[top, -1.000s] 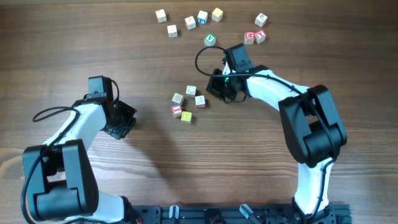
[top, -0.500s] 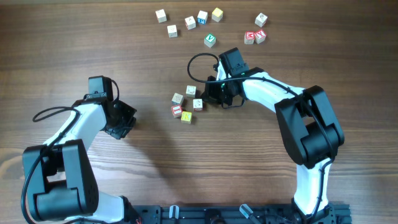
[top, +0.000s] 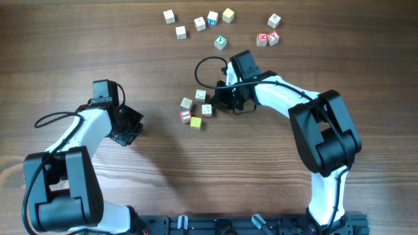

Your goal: Form a circle

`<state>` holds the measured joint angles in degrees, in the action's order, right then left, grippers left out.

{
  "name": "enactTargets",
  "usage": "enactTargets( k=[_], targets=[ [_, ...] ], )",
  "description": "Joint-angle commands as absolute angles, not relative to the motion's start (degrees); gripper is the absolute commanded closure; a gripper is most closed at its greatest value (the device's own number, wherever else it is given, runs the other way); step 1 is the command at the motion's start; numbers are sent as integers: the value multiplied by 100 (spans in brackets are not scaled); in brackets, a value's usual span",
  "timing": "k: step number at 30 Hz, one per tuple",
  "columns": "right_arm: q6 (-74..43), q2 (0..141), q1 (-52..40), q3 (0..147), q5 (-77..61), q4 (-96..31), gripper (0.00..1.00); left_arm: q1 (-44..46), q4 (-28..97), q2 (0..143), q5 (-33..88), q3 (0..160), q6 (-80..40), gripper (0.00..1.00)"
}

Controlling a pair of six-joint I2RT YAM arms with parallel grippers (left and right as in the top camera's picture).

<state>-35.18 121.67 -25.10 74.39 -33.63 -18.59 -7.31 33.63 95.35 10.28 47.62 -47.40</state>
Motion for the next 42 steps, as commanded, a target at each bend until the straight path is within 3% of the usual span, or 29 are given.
enactTargets(
  k=[1, 18, 36, 42],
  targets=[
    [-3253, 12278, -2554, 7402, -3548, -1813, 96, -805, 3365, 9708, 633, 4598, -4670, 92],
    [-3804, 12278, -2554, 7402, -3588, -1979, 96, -805, 3365, 9708, 633, 4598, -4670, 92],
    [-3288, 12278, -2344, 7404, -2993, -1984, 96, -805, 3365, 9708, 631, 4598, -4670, 92],
    [-2840, 12252, -2064, 7404, -3706, -1594, 96, -805, 3365, 9708, 631, 4598, -4670, 96]
  ],
)
